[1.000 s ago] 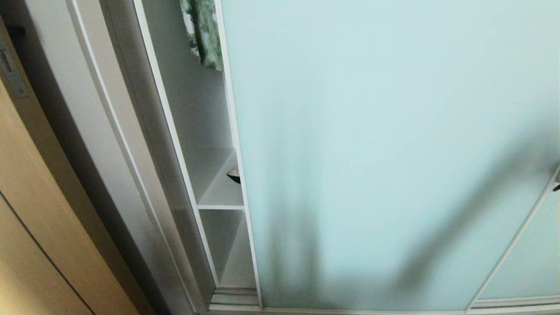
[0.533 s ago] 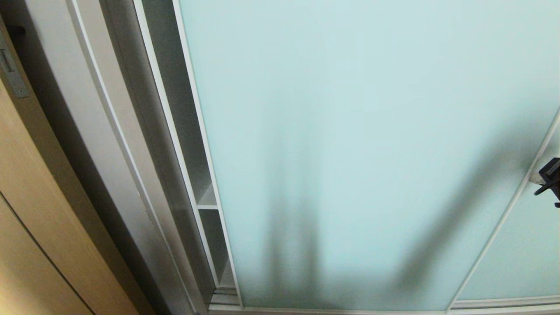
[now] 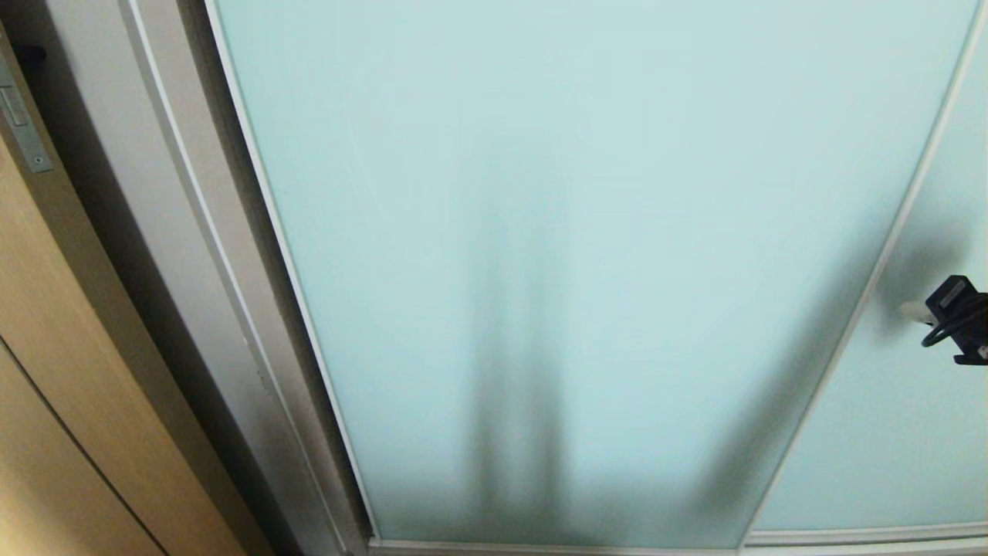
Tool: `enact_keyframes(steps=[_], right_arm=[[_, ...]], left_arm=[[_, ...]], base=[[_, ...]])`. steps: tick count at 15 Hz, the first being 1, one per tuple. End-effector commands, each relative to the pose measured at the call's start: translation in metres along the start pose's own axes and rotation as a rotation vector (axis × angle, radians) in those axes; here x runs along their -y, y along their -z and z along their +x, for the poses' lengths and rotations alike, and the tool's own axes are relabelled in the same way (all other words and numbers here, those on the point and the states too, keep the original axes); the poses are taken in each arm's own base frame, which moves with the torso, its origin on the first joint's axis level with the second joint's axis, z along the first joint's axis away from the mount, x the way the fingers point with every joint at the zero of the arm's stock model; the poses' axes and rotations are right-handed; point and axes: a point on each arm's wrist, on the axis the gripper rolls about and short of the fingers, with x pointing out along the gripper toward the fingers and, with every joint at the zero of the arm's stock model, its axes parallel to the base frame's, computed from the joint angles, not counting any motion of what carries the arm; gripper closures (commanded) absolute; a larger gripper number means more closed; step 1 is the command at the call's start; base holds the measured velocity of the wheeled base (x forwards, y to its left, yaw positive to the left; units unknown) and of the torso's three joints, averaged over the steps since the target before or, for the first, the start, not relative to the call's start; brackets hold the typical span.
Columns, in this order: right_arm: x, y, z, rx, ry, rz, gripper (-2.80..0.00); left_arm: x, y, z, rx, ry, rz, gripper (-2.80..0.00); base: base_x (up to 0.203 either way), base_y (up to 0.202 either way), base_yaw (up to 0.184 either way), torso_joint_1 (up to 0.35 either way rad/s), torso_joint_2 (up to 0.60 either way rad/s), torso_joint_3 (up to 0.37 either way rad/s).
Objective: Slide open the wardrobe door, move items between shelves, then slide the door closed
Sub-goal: Close the door
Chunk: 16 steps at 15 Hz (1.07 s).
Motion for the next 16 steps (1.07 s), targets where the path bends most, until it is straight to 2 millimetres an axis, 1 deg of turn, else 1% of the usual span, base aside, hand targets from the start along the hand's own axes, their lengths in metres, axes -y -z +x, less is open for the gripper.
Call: enact_keyframes(steps=[1,4,8,11,16], right_arm=[[-0.005,0.001,-0.001,-0.001,-0.01,-0.004,0.0],[-0.015,0.009,-0.004,-0.02,-0.024,-0.01,0.0],[-0.029,0.02,-0.002,-0.051,-0.051,-0.025,0.0],[-0.031,0.022,0.0,-0.056,-0.057,-0.029,0.0],[-0.033,0.02,-0.003,-0.049,-0.058,-0.032,0.0]], left_arm=[[0.0,0.0,0.0,-0.001,0.001,0.001,0.0],[0.0,0.0,0.0,-0.001,0.001,0.001,0.0],[0.0,0.0,0.0,-0.001,0.001,0.001,0.0],[0.0,0.0,0.0,-0.001,0.001,0.001,0.0],[0.0,0.0,0.0,-0.001,0.001,-0.001,0.0]], base=[[0.0,0.0,0.0,0.0,0.0,0.0],[0.0,0.0,0.0,0.0,0.0,0.0],[0.0,0.0,0.0,0.0,0.0,0.0],[0.0,0.0,0.0,0.0,0.0,0.0],[0.0,0.0,0.0,0.0,0.0,0.0]])
